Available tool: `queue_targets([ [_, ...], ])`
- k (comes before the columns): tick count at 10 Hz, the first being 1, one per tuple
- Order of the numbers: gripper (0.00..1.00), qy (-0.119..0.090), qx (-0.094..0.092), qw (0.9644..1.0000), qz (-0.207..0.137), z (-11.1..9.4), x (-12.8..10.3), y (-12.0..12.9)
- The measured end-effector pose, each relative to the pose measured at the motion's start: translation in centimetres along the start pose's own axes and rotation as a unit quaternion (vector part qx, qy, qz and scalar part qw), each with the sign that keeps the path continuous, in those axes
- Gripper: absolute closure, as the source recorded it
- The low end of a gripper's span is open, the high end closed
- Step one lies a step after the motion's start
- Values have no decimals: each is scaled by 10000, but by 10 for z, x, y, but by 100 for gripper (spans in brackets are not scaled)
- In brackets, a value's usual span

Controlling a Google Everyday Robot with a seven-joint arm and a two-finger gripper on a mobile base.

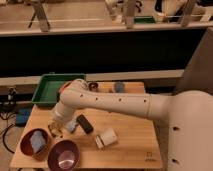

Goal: Place banana in tray

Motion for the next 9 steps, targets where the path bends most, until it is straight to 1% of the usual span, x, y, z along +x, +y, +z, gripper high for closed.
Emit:
queue_targets([
  [4,98,30,21,10000,-48,-1,8,-3],
  [9,98,94,69,9999,-123,-11,28,-10],
])
